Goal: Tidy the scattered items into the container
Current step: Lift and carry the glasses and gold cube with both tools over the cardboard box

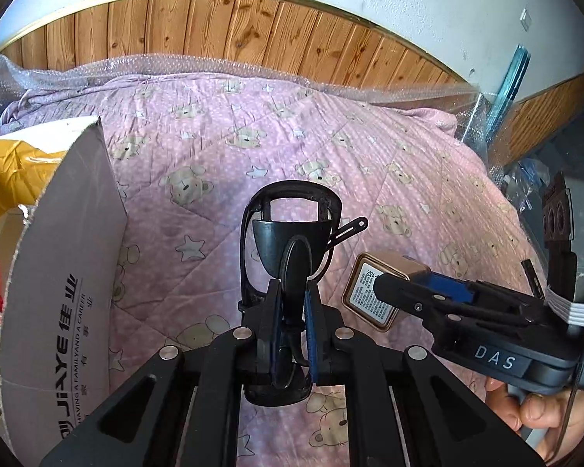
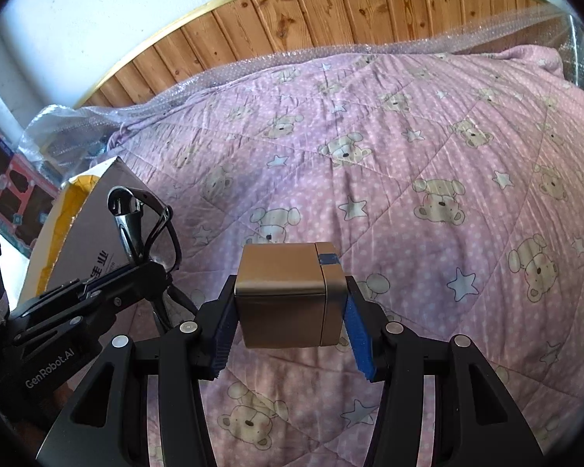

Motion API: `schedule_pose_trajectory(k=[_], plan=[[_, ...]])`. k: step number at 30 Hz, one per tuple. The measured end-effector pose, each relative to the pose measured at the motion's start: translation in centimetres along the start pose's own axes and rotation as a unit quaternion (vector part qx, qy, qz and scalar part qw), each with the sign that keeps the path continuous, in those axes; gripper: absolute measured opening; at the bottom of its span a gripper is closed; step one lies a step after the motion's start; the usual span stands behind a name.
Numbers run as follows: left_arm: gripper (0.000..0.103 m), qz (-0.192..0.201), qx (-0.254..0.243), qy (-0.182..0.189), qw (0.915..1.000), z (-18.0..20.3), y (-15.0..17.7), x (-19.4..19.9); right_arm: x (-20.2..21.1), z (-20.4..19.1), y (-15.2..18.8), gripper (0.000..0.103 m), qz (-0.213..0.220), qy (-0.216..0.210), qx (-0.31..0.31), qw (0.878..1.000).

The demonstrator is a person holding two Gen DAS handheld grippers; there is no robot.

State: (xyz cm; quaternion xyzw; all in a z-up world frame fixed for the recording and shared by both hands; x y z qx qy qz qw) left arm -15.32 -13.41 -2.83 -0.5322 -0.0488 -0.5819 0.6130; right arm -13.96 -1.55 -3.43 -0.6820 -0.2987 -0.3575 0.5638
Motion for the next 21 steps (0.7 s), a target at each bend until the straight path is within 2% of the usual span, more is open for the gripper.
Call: schedule_pose_trajectory(k=[4, 10, 21], plan=[[0.011, 0.020, 0.000, 0.004, 0.9998, 0.3, -0.7, 1.5, 1.4, -0.7, -0.1, 0.053, 0.018, 0.009, 0.017, 1.000], [0.011, 0.051, 0.014, 0.032, 0.9981, 0.5, -1.9, 4.4, 3.6, -1.5, 0.3, 0.053, 0.035, 0.013, 0.021, 0.999], [0.011, 0.085, 0.026, 0.040, 0.9953, -0.1, -2.4, 8.1, 6.5, -2.4, 2.9, 0.053, 0.037, 0.006, 0.011, 0.999]])
Point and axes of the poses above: each gripper's, at about its wrist camera, not at the fingertips, and x roughly against the way its jaws point, z to its right, y to its underside, the point moved 5 cm from there along -x, roughly the way its jaws point, and after that the axes turned 13 degrees about y, right-handed, at the moved point
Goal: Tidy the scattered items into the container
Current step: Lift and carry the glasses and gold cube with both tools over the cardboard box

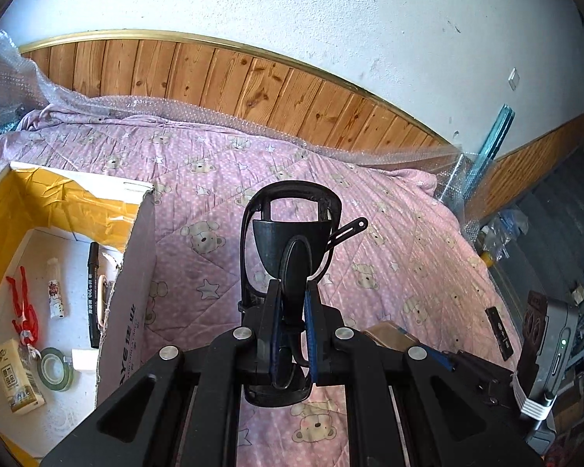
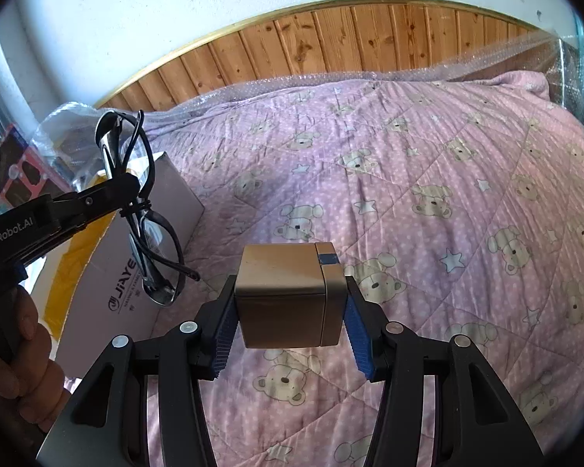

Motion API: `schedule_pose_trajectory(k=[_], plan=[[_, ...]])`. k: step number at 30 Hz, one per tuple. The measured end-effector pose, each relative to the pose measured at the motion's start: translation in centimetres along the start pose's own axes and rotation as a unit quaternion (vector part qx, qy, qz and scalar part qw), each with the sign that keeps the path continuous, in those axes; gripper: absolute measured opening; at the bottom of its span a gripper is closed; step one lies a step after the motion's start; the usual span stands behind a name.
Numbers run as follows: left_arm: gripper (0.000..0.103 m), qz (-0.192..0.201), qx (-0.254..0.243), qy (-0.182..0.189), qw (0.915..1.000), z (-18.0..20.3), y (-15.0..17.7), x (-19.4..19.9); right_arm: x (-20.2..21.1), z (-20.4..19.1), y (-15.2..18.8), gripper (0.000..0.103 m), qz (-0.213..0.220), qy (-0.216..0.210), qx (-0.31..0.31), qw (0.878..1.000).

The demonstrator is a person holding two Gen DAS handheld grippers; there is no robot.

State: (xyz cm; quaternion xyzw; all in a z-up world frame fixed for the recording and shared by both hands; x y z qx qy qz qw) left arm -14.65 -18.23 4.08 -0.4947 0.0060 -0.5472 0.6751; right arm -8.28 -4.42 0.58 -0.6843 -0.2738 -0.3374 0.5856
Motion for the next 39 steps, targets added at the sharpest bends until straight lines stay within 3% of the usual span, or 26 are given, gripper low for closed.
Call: schedule_pose_trajectory(k=[12, 39], plan=[[0.011, 0.051, -0.044, -0.035, 0.9971, 0.9, -1.3, 4.7, 4.3, -4.3, -1.2, 0.053, 0.044, -0.013, 0.039, 0.998], [0.011, 0.129, -0.020, -0.026, 0.9911, -3.1, -1.7, 15.4, 12.1, -15.6, -2.8, 0.053, 0.115, -0.052, 0.110, 0.986]])
Point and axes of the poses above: each gripper's, at about its wrist camera, not at the fingertips, and x roughly against the way its jaws point, z to its right, y to its underside, the point moved 5 cm from there along -x, roughly the way its jaws point, and after that the axes turned 13 degrees about y, right-handed, at the moved point
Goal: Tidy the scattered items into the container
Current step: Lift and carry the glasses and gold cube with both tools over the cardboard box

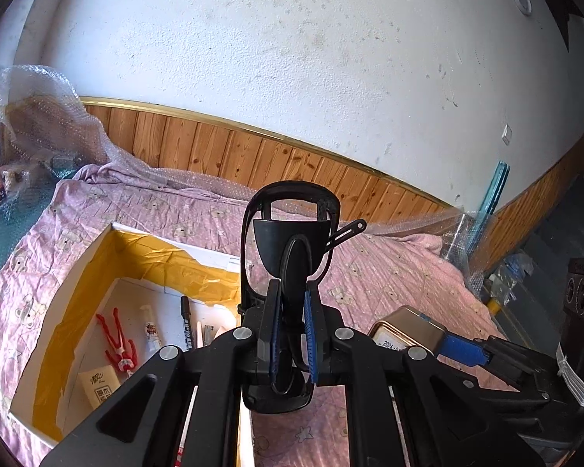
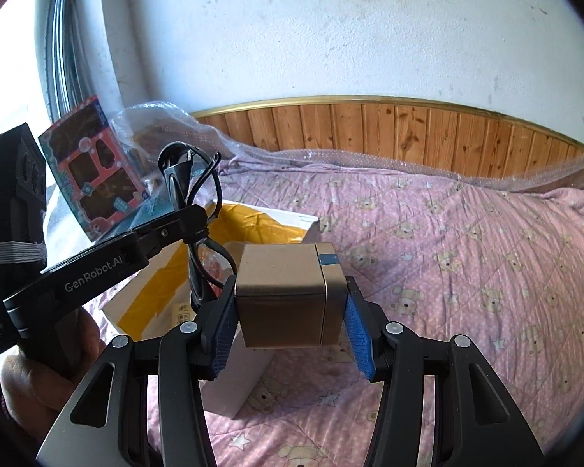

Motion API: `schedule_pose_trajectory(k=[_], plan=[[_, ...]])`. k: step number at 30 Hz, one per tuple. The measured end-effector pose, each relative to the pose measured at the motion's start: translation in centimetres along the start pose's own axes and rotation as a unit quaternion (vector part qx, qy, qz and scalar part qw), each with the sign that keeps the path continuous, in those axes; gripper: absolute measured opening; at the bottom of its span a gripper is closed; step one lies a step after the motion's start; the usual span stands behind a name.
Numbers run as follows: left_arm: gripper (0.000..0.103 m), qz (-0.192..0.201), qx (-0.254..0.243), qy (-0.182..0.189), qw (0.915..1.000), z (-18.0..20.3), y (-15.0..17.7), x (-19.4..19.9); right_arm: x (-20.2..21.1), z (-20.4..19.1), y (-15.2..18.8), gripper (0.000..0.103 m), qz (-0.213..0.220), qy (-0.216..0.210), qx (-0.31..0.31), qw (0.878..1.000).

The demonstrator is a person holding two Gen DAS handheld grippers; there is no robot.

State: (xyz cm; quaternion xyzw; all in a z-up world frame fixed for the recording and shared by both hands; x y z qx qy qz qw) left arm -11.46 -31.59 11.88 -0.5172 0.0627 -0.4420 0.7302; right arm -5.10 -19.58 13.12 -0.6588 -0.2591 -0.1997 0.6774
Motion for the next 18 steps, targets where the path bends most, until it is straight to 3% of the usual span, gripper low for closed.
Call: schedule_pose_trajectory(k=[18], plan=[[0.011, 0.056, 0.049, -0.011, 0.9971, -6.0, -1.6, 6.2, 1.9, -5.2, -0.4, 0.053, 0.029, -0.016, 0.047, 0.998]])
Point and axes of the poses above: each gripper's, at about its wrist camera, not at the fingertips, and x roughly against the way its jaws point, z to its right, y to its underside, the point moved 5 cm from there along -x, roughly the way its jaws point, and after that the axes turned 13 degrees about y, right-handed, at the moved point
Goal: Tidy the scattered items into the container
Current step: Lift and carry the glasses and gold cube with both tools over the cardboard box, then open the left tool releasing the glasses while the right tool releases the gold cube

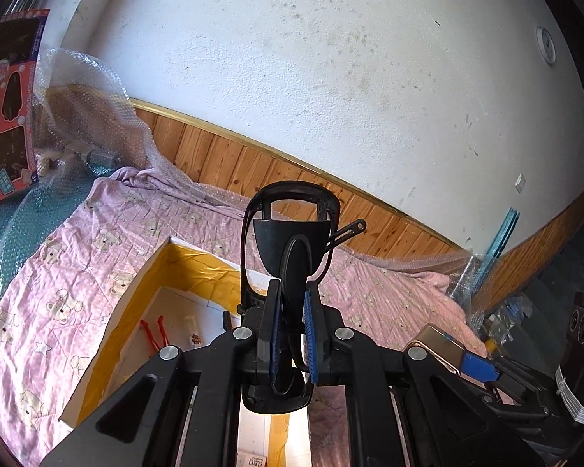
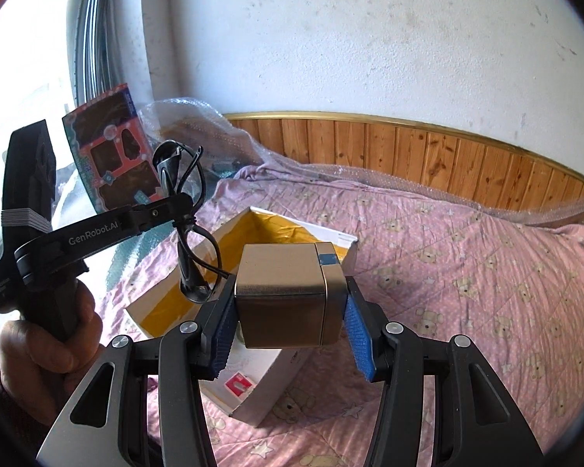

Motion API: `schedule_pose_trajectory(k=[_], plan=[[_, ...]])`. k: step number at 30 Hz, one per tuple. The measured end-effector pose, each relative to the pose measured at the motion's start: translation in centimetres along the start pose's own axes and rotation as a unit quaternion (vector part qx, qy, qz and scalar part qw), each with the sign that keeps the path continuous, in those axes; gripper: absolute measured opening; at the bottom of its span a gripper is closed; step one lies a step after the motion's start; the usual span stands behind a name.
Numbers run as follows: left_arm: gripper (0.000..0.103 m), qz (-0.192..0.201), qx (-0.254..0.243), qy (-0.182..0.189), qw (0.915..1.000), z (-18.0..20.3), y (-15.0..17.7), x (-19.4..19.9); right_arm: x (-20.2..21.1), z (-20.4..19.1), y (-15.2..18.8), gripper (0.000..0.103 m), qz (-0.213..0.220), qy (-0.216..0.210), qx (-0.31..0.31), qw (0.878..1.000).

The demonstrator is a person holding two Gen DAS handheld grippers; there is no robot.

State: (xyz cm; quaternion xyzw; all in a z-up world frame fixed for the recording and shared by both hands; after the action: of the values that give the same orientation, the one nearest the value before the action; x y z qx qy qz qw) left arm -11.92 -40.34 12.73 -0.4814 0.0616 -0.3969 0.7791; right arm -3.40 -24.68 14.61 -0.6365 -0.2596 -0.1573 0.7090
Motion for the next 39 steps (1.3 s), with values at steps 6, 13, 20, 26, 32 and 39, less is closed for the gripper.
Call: schedule_pose_trajectory(k=[6, 13, 20, 26, 32, 39], plan=[[0.011, 0.009, 0.024, -0.010, 0.9996, -2.4, -0.5, 1.2, 0.1, -2.1, 0.1, 0.053, -0.001, -0.014, 0.016, 1.000], [0.011, 0.004, 0.054, -0.006, 0.9985, -4.0, -0.2, 1.5, 0.1, -3.6, -0.1, 0.053, 0.000, -0.031, 0.025, 0.999], [0.011, -0.040, 0.066, -0.024, 0.9967, -5.3, 1.8, -0.5, -0.6, -5.4, 0.3, 0.053, -0.008, -0.062, 0.034, 0.997], [0.011, -0.029, 0.069, -0.046, 0.9962, -7.4, 1.6, 0.7, -2.2, -6.4, 1.7, 0.053, -0.029, -0.077, 0.040, 0.996], [0.011, -0.042, 0.075, -0.040, 0.9955, -8.2, 2.8, 0.7, -3.9, -7.4, 2.9, 0.053, -0.046, -0.084, 0.044, 0.994], [0.011, -0.086, 0.071, -0.053, 0.9923, -8.0, 5.0, -1.6, -5.6, -7.4, 3.9, 0.053, -0.065, -0.082, 0.047, 0.993]])
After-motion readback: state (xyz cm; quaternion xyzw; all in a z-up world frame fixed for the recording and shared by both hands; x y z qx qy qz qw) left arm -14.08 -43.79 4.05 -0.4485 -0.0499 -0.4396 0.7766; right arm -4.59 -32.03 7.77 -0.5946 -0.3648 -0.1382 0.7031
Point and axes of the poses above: each gripper's, at about its wrist camera, not at the fingertips, and x roughly against the way its jaws point, z to its right, y to its underside, the point moved 5 cm from there along -x, roughly the way its jaws point, and after that the axes turned 13 degrees about y, right-handed, at the moved point
